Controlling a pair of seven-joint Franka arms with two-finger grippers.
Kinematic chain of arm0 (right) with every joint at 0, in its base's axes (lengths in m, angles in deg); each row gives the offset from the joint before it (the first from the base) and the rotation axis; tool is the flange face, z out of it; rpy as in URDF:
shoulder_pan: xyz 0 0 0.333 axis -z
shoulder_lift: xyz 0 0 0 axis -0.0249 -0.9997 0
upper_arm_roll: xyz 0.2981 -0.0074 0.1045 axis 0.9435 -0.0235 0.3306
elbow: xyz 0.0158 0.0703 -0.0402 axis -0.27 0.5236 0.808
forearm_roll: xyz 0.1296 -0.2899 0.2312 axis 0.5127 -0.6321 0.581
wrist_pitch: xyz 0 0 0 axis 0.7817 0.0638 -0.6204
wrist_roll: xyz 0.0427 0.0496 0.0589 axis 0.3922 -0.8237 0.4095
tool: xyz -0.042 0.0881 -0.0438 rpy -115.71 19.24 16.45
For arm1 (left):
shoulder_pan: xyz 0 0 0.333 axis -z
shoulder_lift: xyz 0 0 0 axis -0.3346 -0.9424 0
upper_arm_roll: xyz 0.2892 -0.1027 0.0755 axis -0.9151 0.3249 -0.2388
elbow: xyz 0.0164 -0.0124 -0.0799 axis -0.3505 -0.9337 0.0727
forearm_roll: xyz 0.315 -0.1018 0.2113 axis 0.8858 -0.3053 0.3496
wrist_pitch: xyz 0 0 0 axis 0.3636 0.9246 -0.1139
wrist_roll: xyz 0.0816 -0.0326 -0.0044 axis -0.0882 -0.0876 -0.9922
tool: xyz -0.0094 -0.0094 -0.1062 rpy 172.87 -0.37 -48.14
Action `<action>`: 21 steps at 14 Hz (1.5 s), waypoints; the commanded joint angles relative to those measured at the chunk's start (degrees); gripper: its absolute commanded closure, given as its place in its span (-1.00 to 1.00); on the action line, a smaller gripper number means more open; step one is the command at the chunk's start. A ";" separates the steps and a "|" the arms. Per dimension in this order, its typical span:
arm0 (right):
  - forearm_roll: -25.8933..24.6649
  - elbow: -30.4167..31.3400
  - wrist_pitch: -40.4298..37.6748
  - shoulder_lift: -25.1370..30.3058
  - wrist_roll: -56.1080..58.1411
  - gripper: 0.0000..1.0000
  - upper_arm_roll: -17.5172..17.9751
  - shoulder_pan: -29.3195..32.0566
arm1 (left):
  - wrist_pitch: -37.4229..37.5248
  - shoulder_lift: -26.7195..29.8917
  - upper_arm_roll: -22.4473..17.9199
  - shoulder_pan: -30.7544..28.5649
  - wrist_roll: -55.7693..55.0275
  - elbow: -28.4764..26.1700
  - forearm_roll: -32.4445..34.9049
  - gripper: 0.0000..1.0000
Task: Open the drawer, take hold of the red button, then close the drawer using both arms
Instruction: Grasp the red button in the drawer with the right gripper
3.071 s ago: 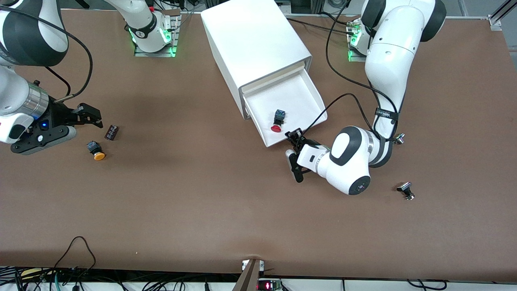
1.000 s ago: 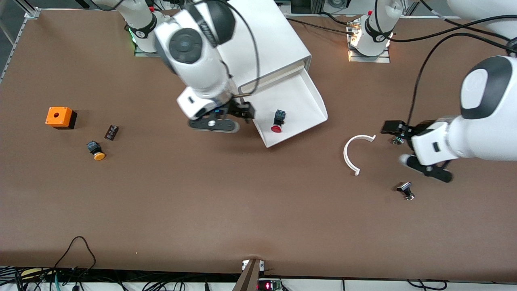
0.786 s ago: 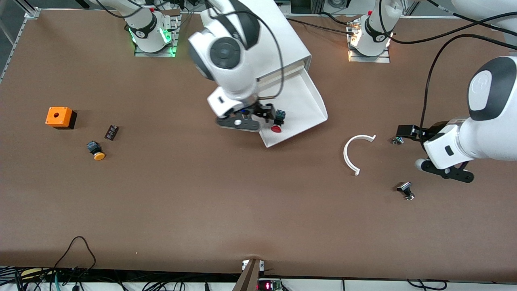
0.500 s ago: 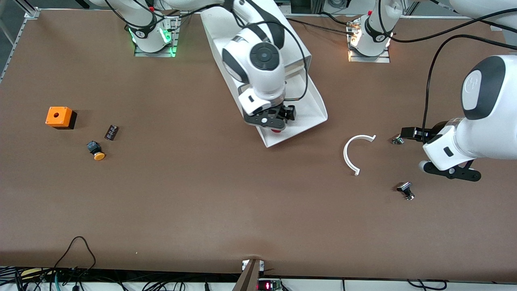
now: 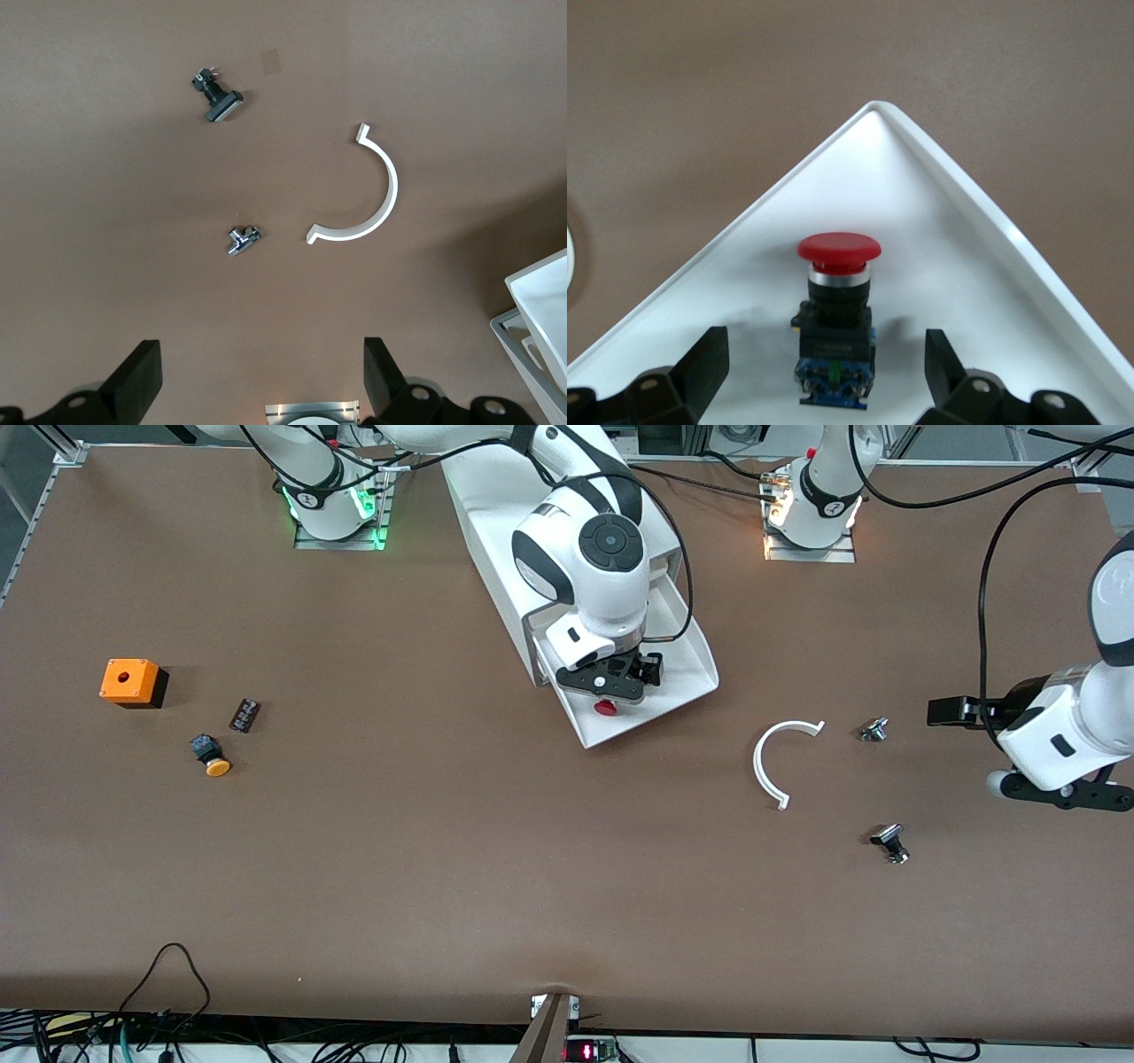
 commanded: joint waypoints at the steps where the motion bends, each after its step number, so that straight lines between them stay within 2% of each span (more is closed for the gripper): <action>1: -1.62 -2.15 -0.50 -1.75 -1.46 -0.83 -0.49 -0.74 | -0.54 2.16 0.34 -0.97 -0.04 -1.70 -1.22 -1.00; 4: -1.62 -2.15 -0.41 -2.10 -1.37 -0.38 -0.49 -0.74 | -1.94 3.47 0.60 -1.59 -0.30 -3.80 -2.19 -1.00; 7: -1.62 -2.15 -0.50 -2.28 -1.20 0.06 -0.49 -0.74 | -8.51 8.38 2.35 -1.24 -1.70 -12.39 -2.29 -1.00; 9: -1.62 -2.15 -0.50 -2.11 -0.41 0.49 -0.49 -0.74 | -9.24 8.23 4.02 -1.15 -4.86 -13.04 -2.29 -1.00; 12: -1.44 -2.85 -1.72 -1.40 0.82 0.56 -0.84 -0.04 | -9.76 7.09 4.29 2.61 -13.01 -13.21 -2.29 -1.00; 17: -0.57 -3.29 -9.35 5.79 9.32 0.56 -0.23 4.61 | -17.83 3.31 5.17 10.34 -31.11 -14.52 -2.99 -1.00; 21: 6.36 -3.20 -16.82 12.21 24.60 0.55 -0.49 12.86 | -30.04 2.60 5.17 16.50 -44.65 -21.54 -3.52 -1.00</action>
